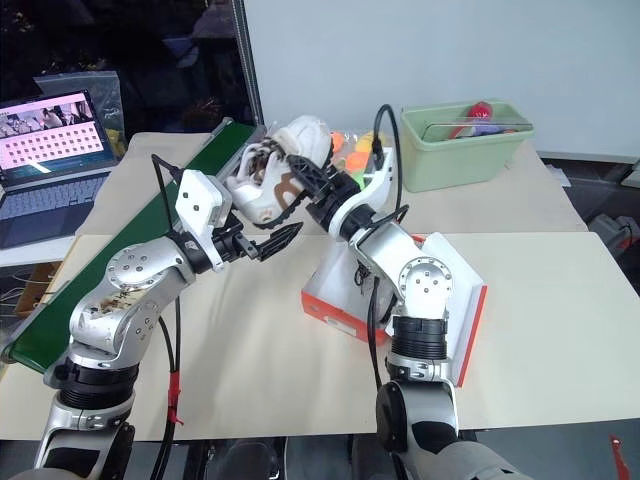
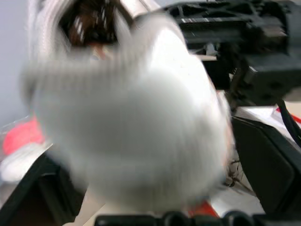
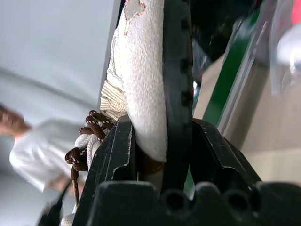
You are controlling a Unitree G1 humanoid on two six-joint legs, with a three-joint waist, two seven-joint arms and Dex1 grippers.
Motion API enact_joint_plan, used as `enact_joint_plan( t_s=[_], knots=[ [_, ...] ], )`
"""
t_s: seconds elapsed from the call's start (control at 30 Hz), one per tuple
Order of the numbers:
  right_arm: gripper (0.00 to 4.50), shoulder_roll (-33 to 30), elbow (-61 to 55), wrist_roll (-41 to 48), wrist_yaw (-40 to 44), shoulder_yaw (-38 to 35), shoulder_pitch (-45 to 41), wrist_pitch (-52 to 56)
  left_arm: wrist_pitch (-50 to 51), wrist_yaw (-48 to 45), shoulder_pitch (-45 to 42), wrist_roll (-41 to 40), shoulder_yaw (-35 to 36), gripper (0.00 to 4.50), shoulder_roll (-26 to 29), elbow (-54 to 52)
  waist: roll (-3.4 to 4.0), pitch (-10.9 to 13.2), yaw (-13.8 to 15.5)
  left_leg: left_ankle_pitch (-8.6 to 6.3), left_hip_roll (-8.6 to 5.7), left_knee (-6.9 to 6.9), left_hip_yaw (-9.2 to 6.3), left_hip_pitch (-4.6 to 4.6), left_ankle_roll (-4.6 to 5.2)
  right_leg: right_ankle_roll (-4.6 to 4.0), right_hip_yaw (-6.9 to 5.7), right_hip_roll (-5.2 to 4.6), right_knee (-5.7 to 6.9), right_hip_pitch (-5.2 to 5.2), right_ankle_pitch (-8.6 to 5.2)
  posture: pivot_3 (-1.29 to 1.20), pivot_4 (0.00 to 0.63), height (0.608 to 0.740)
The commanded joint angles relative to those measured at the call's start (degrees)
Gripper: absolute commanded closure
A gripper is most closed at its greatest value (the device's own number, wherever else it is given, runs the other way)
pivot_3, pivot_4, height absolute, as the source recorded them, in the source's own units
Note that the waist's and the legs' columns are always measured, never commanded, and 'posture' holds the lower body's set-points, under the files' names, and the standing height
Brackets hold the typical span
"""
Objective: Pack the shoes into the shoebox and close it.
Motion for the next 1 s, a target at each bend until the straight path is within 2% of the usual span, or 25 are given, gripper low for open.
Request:
enact_joint_plan(
  t_s=[0.03,0.1,0.17,0.27,0.47,0.7,0.83,1.0],
  knots=[
    [2.78,-0.8,0.6,-1.6,-0.7,-3.3,-3.5,-6.1,-1.4,-0.5,1.0,0.0,0.3,0.04,0.1,-1.6,0.0,0.0,0.0,0.0,-0.01,0.0,0.0,0.0,0.0,0.0,0.0,0.0,-0.01,0.0,0.0,0.0,0.15,0.729],
    [2.78,-3.1,1.8,-4.5,-0.4,-3.2,-4.1,-7.1,-1.3,-0.4,1.8,0.0,0.3,0.04,0.0,-1.7,0.03,0.0,-0.1,0.0,0.0,0.0,0.01,0.0,0.0,0.0,0.0,0.0,-0.01,0.0,0.0,0.0,0.15,0.729],
    [2.78,-8.6,2.4,-9.8,1.3,-0.7,-4.5,-4.7,-3.5,-1.9,3.6,1.5,-0.4,0.04,1.4,-1.6,0.07,0.0,-0.1,0.0,0.0,0.0,0.01,-0.01,0.0,0.0,0.0,0.01,0.01,-0.03,0.0,0.0,0.15,0.729],
    [2.78,-17.1,3.0,-12.7,4.1,2.6,-6.0,2.5,-13.7,-7.9,7.6,7.6,-2.6,0.04,7.4,0.9,0.13,0.1,-0.2,0.0,0.0,-0.02,0.05,-0.02,0.0,-0.01,0.02,0.0,-0.02,-0.06,-0.01,0.0,0.15,0.729],
    [2.78,-29.9,6.3,-12.5,7.7,6.6,-10.4,23.4,-24.6,-19.2,8.4,6.9,-1.5,0.04,12.6,8.7,0.21,0.1,-0.2,0.0,0.02,-0.04,0.13,0.0,0.0,-0.05,0.08,0.02,-0.1,-0.13,-0.03,0.0,0.15,0.729],
    [2.78,-33.9,15.6,-16.2,9.4,8.7,-12.9,45.0,-31.8,-27.3,4.1,7.4,-5.0,0.04,12.1,16.1,0.2,0.1,0.4,-0.01,0.0,-0.04,0.14,-0.09,0.01,-0.06,0.05,-0.01,-0.24,-0.1,-0.03,0.0,0.15,0.729],
    [2.78,-32.9,15.9,-20.5,10.5,9.1,-12.1,47.5,-32.1,-27.4,3.4,7.6,-5.4,0.04,10.6,16.1,0.21,0.1,0.3,-0.01,-0.03,-0.03,0.14,-0.14,0.02,-0.05,0.05,-0.04,-0.24,-0.12,-0.03,0.0,0.15,0.729],
    [2.78,-30.6,17.1,-27.2,11.3,10.1,-10.6,44.7,-31.4,-26.6,3.4,8.0,-5.2,0.04,9.8,14.9,0.21,0.1,-0.2,0.0,0.01,-0.03,0.13,-0.08,0.02,-0.05,0.07,0.01,-0.16,-0.14,-0.03,0.0,0.15,0.729]
  ],
)
